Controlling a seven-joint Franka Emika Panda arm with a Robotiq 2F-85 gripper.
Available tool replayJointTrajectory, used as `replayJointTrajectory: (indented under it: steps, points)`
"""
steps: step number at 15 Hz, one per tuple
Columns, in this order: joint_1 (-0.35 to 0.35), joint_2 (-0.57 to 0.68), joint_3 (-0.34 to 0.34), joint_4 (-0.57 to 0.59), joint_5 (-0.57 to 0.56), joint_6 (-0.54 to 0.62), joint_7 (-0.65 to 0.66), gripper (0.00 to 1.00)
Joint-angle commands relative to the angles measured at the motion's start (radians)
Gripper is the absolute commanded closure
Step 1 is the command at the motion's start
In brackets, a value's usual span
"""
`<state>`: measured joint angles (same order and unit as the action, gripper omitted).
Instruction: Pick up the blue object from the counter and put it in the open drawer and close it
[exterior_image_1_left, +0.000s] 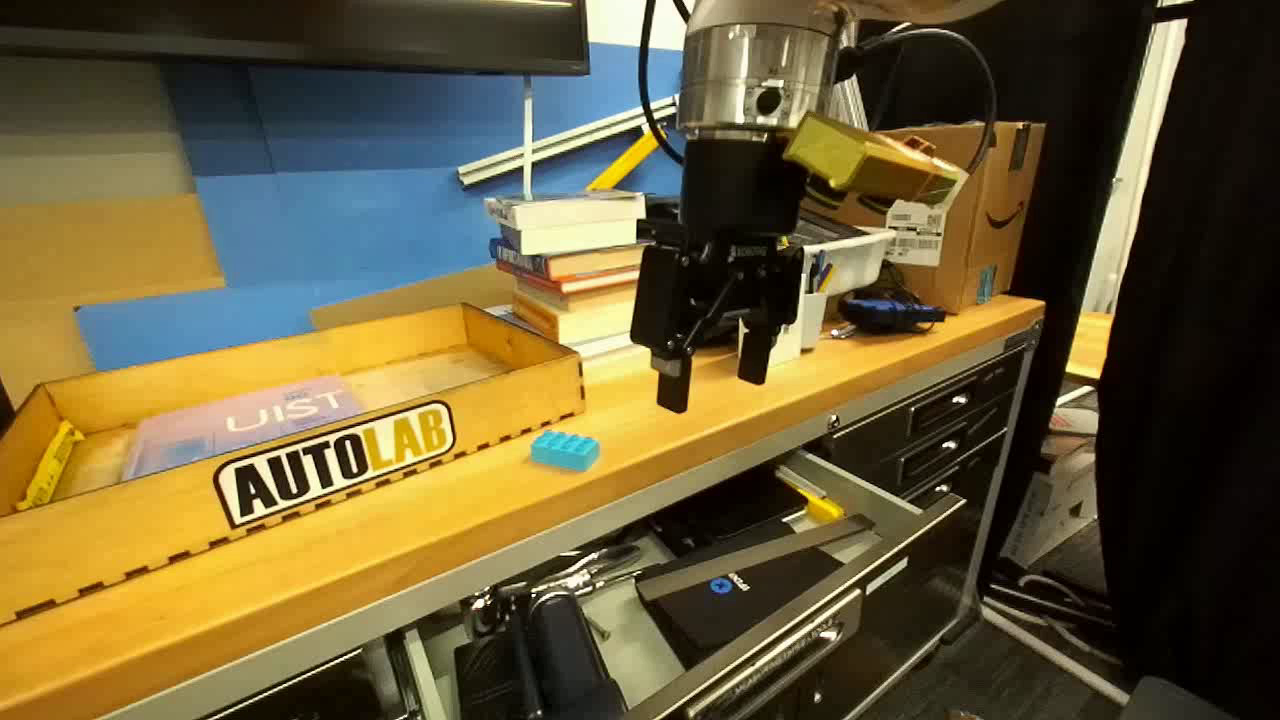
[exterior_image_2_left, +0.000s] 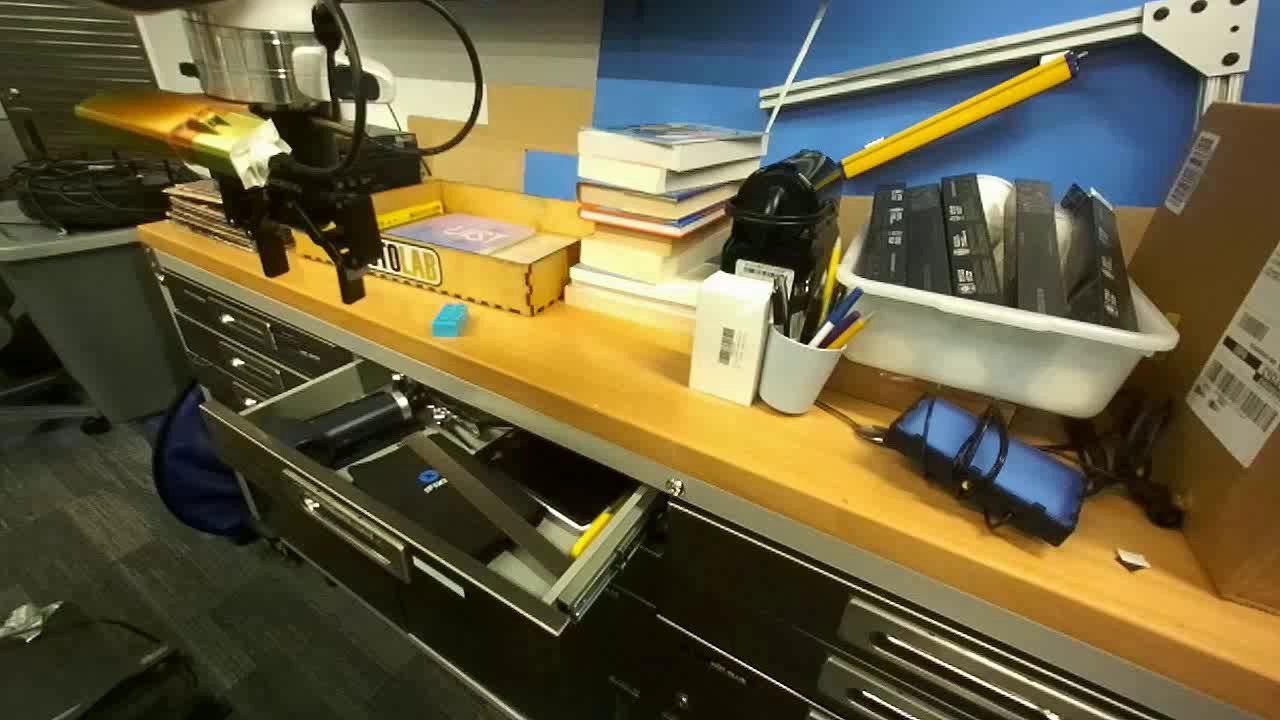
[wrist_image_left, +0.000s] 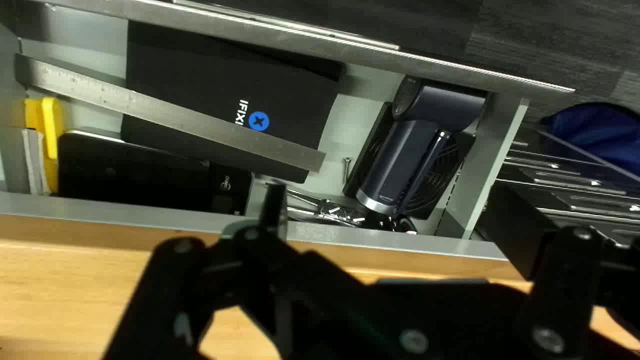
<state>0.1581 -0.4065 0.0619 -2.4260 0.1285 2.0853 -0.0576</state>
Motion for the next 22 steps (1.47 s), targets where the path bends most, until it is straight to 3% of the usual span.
replayJointTrajectory:
  steps: [1,10,15,22]
  points:
    - [-0.009,0.0,0.008,0.007,0.003,-0.003,-0.003,0.0]
    - [-0.014,0.009,0.012,0.032,-0.005,-0.004,0.012,0.0]
    - [-0.027,0.195,0.013,0.174,-0.057,0.071,-0.019,0.0]
    - [-0.025,0.5,0.023,0.47,-0.119,0.022,-0.044,0.0]
